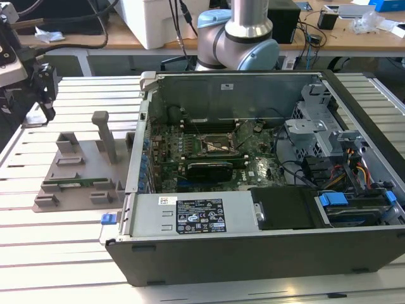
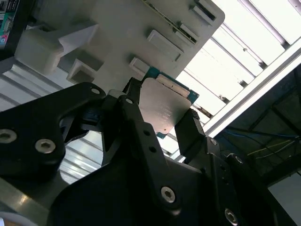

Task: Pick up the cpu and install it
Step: 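Pick up the cpu and move it towards the insertion slot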

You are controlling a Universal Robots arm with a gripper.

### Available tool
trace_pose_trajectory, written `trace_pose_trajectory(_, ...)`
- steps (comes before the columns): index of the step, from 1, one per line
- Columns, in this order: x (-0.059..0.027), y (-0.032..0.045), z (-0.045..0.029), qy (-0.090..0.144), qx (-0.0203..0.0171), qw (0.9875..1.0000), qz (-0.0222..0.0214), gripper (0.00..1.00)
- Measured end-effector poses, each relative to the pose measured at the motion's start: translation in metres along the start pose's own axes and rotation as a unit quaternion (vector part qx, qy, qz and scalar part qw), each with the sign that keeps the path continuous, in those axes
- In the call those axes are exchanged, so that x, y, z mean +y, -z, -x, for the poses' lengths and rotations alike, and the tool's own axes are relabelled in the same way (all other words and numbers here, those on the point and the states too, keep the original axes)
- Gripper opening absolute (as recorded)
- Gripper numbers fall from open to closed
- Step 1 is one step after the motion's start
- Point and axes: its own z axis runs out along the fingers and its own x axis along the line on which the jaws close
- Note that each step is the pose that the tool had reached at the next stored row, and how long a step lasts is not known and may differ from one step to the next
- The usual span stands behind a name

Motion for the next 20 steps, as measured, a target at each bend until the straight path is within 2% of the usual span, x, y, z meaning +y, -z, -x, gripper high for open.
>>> trace_pose_trajectory(3, 0.0006, 0.0322, 0.0006, 0.0, 0.0, 1.0, 0.0, 0.55)
trace_pose_trajectory(4, 0.0008, 0.0401, 0.0007, 0.0, 0.0, 1.0, 0.0, 0.55)
trace_pose_trajectory(5, 0.0008, 0.0447, 0.0008, 0.0, 0.0, 1.0, 0.0, 0.55)
trace_pose_trajectory(20, 0.0013, 0.0707, 0.0013, 0.0, 0.0, 1.0, 0.0, 0.55)
